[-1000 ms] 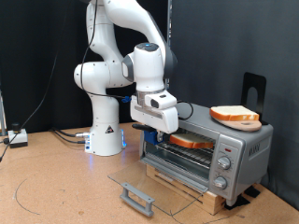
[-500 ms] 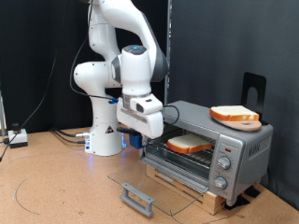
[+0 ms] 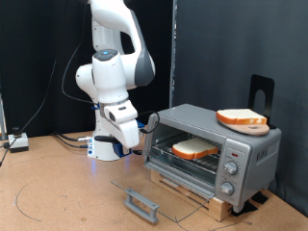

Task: Make a piece of toast with the oven

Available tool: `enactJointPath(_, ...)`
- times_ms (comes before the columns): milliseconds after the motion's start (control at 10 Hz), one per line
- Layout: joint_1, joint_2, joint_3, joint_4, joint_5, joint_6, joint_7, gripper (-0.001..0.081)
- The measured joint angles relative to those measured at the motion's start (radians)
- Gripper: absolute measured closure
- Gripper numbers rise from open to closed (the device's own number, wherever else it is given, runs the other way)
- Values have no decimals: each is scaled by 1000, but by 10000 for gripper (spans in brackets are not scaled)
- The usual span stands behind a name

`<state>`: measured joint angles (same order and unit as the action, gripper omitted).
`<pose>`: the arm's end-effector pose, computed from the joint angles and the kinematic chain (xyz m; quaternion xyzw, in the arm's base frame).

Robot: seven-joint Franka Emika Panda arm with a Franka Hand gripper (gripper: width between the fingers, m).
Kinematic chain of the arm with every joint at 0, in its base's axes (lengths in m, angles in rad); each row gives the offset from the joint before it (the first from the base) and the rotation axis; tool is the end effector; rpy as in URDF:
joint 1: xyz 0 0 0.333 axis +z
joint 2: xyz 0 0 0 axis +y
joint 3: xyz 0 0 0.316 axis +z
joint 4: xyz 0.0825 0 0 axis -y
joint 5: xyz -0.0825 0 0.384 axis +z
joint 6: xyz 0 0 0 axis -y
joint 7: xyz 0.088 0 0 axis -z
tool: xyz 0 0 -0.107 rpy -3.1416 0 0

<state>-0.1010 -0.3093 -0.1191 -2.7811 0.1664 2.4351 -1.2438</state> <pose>0.3613 -0.0770 0.2984 -0.8978 -0.4343 -0.0319 0.0664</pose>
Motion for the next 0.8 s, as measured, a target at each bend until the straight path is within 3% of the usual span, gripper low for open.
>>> enactJointPath(100, 8, -6, -9, 5, 50, -24, -29, 411)
enactJointPath(400, 32, -85, -94, 60, 264, -214, -204, 411)
enactJointPath(800, 30, -201, -111, 115, 279, -358, -207, 411)
